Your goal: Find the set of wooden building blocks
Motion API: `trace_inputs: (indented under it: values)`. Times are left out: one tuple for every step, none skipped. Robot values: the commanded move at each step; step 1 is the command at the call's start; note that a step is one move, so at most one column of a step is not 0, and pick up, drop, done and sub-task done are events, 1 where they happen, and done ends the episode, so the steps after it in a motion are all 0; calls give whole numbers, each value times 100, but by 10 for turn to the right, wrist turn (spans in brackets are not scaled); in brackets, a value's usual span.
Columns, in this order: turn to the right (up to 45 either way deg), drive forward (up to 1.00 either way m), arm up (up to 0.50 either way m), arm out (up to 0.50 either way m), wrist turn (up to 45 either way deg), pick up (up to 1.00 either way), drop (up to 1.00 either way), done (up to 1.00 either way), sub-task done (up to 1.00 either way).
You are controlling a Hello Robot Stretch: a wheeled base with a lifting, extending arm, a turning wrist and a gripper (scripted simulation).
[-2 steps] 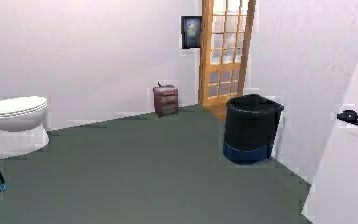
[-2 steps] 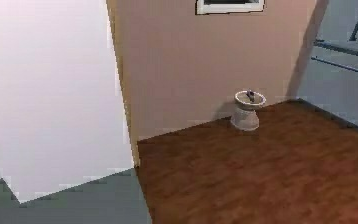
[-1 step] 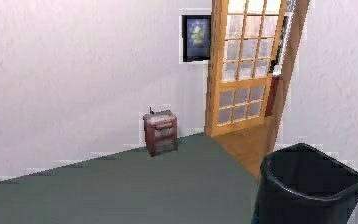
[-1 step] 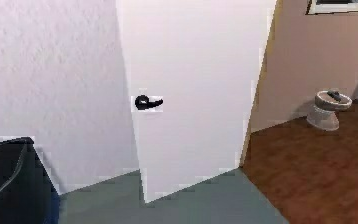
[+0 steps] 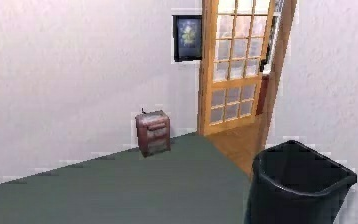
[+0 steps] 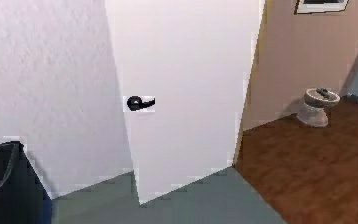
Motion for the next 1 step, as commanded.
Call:
trace_inputs:
  values:
    - [-150, 0, 0, 0, 0, 0, 0, 0, 0]
